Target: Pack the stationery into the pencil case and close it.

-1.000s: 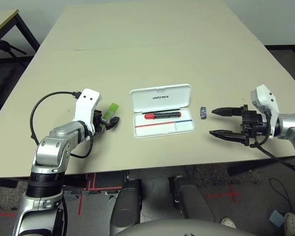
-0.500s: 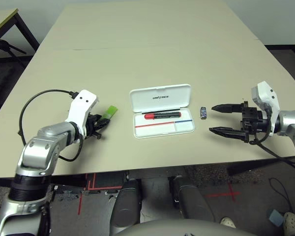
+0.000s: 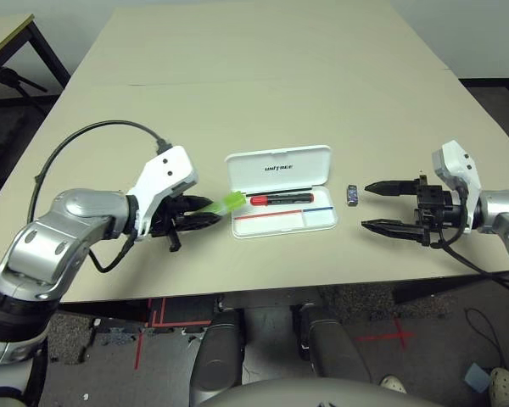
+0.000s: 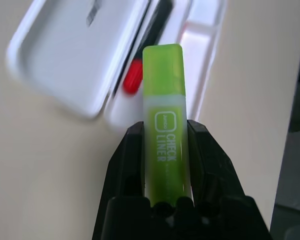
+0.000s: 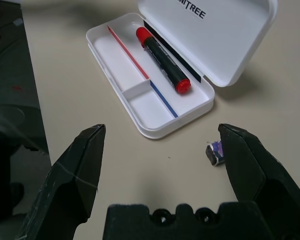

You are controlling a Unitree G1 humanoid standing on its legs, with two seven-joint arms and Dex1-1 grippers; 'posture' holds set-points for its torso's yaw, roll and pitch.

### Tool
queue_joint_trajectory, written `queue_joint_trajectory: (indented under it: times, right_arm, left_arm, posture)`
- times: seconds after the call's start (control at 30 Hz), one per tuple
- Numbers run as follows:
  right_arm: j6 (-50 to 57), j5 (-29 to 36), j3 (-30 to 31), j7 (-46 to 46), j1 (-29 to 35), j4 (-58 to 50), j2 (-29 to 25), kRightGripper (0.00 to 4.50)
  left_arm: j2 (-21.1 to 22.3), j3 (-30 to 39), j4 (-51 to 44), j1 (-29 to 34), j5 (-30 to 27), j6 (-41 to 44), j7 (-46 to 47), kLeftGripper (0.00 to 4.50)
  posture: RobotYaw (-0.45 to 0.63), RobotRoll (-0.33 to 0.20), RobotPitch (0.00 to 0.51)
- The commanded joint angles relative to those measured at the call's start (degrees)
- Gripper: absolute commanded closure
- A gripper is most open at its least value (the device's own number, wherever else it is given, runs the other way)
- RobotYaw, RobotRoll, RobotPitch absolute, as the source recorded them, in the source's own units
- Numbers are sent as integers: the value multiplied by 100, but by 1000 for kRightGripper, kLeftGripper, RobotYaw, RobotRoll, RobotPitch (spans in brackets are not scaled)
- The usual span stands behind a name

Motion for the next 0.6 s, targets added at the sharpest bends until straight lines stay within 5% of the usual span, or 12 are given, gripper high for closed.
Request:
queue_joint_trajectory:
  times: [0.03, 0.6]
  right_arm:
    - [-79, -72, 69, 51, -11, 43, -30, 0]
    - [-133, -193, 89, 95, 64, 21, -52, 0]
  left_arm:
    - [-211, -577, 267, -256, 388, -357, -31, 3403]
    - [-1205, -1703, 980, -878, 1262, -1035, -150, 3403]
  posture:
    - [2, 0, 145]
    - [-18, 0, 158]
